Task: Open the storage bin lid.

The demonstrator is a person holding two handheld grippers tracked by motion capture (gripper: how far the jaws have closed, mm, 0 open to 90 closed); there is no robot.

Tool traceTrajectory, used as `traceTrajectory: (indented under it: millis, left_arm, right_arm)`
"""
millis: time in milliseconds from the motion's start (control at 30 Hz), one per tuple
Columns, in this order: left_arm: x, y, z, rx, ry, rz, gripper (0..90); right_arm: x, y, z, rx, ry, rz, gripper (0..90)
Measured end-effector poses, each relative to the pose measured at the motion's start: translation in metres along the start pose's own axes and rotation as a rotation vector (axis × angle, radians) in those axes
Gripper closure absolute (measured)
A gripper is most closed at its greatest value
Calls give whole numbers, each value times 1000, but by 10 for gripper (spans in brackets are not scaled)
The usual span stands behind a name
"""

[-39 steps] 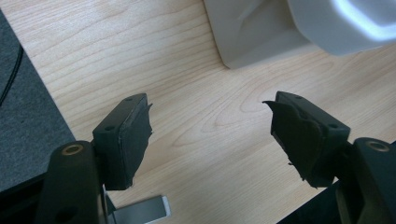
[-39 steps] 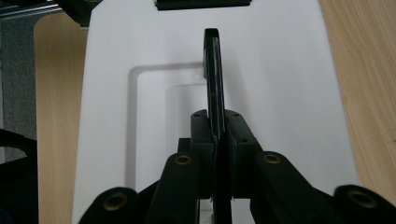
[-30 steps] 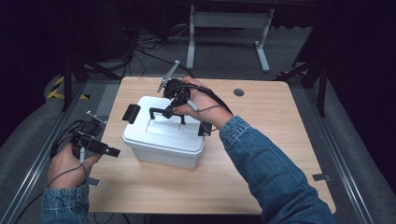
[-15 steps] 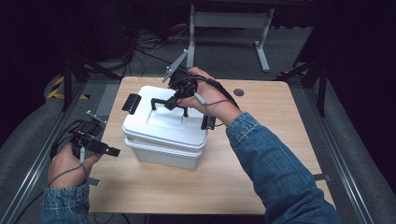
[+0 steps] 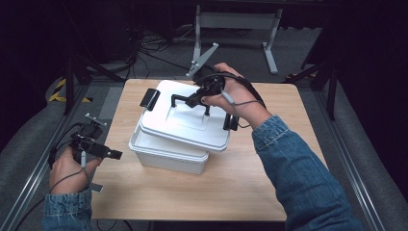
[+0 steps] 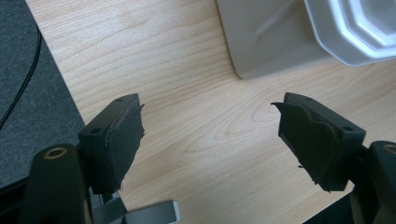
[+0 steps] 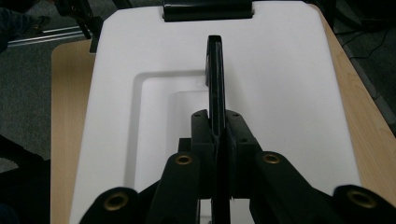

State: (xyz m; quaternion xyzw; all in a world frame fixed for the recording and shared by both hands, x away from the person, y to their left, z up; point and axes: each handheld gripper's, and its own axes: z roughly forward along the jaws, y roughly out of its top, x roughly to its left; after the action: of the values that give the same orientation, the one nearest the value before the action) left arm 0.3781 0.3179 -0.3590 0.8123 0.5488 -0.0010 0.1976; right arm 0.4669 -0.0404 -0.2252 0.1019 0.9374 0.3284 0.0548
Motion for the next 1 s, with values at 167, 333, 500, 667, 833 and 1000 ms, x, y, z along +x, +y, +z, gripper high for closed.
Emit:
traceTrajectory:
  millis: [167,333,500,667,833,1000]
  left_arm:
    - [-1,0,2,3,-2,-3,226]
    - [-2,1,3,11,-2,-4,224]
    - [-2,1,4,18,-1,2,223]
    - [-2,1,5,22,2,2,216]
    - [-1,1,8,31,3,6,218]
    - [-1,1,7,28,10,6,218]
  right_arm:
    - [-4,-13,-14,-10,-14,22,844]
    - [-9,-31,-31,-24,-31,52,844]
    - [-14,-44,-44,-23,-55,74,844]
    - [-17,-56,-56,-17,-76,95,844]
    - [-20,-67,-66,-11,-97,114,843]
    - [-24,-80,-77,-5,-115,129,844]
